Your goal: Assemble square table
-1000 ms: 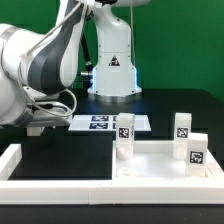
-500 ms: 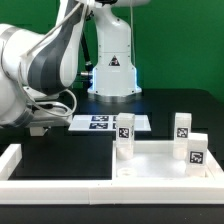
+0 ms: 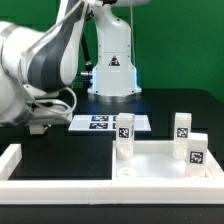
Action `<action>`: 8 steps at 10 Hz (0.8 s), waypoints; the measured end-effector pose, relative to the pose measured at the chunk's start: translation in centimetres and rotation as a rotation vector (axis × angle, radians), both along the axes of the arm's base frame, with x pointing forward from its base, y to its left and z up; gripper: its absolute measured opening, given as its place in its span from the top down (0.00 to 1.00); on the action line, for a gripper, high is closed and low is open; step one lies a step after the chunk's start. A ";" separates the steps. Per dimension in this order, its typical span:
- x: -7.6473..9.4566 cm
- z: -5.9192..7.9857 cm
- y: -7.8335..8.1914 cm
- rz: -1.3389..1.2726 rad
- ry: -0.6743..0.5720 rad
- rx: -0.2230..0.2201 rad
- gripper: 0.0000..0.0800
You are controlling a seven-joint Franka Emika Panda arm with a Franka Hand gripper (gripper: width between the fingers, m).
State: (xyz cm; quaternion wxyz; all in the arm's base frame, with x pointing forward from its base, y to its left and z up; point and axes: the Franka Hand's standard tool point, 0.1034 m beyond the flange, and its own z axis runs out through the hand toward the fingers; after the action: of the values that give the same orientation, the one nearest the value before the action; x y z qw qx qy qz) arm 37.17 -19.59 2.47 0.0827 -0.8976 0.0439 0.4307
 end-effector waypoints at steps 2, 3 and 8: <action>1.1 2.3 0.7 -0.010 -0.057 -0.019 0.64; 1.2 2.2 0.9 -0.002 -0.093 -0.023 0.64; 6.6 6.3 4.9 -0.081 -0.397 -0.119 0.64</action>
Offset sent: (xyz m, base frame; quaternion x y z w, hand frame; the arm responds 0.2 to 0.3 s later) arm 0.0000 0.0000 0.0000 0.0000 0.1296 0.0000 0.9916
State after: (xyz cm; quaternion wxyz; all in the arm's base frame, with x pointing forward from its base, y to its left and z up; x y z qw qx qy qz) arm 43.81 -14.67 8.82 0.0538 -0.9656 0.0883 0.2386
